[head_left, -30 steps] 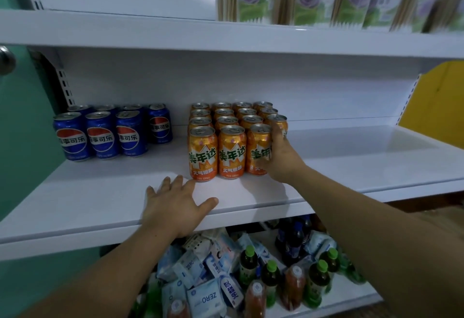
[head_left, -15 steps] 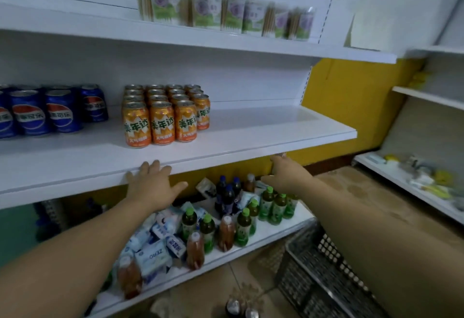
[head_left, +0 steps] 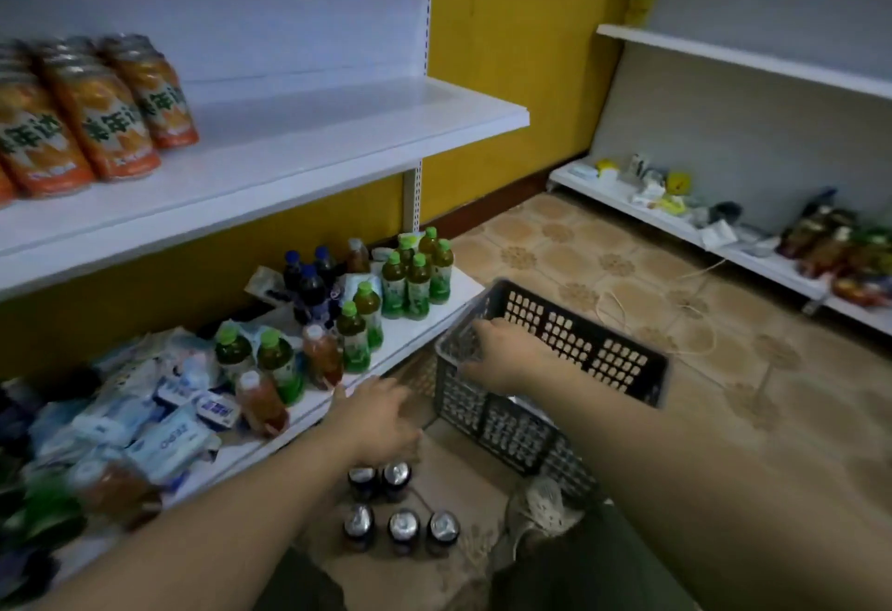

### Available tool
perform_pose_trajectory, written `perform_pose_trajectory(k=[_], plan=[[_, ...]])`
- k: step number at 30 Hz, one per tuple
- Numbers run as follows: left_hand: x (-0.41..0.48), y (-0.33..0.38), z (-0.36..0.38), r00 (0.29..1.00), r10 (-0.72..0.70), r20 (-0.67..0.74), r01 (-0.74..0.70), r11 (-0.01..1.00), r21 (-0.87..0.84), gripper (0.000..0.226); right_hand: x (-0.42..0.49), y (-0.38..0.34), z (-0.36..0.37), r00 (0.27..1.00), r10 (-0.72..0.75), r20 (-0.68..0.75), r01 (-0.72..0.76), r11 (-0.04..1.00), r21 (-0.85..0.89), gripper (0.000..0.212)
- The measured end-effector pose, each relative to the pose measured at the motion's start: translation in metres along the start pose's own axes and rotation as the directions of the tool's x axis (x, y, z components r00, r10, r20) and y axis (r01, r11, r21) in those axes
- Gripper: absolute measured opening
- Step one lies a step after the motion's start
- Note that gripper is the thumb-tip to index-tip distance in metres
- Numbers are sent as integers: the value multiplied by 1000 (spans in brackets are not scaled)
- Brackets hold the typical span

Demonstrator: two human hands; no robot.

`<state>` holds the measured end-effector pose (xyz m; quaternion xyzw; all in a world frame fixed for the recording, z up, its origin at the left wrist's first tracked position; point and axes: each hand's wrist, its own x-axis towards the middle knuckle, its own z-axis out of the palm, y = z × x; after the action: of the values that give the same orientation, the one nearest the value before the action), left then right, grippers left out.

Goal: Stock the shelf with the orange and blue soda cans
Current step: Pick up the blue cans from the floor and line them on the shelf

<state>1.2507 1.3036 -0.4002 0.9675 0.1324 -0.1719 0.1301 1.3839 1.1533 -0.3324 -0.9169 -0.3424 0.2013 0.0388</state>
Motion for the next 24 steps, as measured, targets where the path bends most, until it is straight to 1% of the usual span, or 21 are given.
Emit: perform_pose_trajectory(k=[2, 4, 6, 8, 10, 12, 15, 17, 19, 21, 23, 24], plan=[[13, 3, 25, 998, 47, 29, -46, 998, -33, 55, 9, 16, 26, 998, 28, 55, -30, 999, 28, 67], [25, 0, 52, 997, 53, 58, -48, 995, -82, 48, 22, 28, 53, 994, 44, 101, -49, 998, 48, 69], [40, -7, 80, 991, 44, 129, -24, 989, -149, 52, 38, 37, 82, 989, 53, 138, -62, 996, 63, 68], [57, -16, 110, 975, 31, 220, 8, 985, -175, 66, 57, 44, 114, 979, 67, 195, -83, 994, 77, 69], [75, -28, 138, 959, 18, 281, 18, 992, -122, 70, 77, 49, 147, 961, 76, 266, -102, 991, 87, 71], [92, -41, 163, 954, 22, 298, -3, 998, -64, 64, 96, 55, 183, 941, 84, 327, -121, 988, 92, 70], [115, -56, 200, 956, 41, 289, -26, 998, -55, 55, 119, 62, 238, 902, 93, 422, -154, 982, 114, 71], [135, -66, 225, 957, 41, 286, -19, 997, -81, 50, 134, 66, 276, 873, 96, 479, -182, 974, 137, 71], [149, -72, 246, 951, 45, 307, -22, 997, -78, 54, 141, 70, 301, 856, 105, 506, -202, 969, 140, 69], [166, -81, 272, 927, 15, 374, 5, 999, -51, 60, 151, 74, 334, 831, 110, 545, -224, 963, 147, 67], [176, -85, 296, 905, 12, 425, -6, 1000, -15, 64, 157, 75, 362, 806, 113, 580, -238, 960, 145, 71], [180, -85, 305, 900, 17, 435, -25, 1000, 12, 67, 159, 76, 376, 795, 119, 594, -243, 961, 134, 76]])
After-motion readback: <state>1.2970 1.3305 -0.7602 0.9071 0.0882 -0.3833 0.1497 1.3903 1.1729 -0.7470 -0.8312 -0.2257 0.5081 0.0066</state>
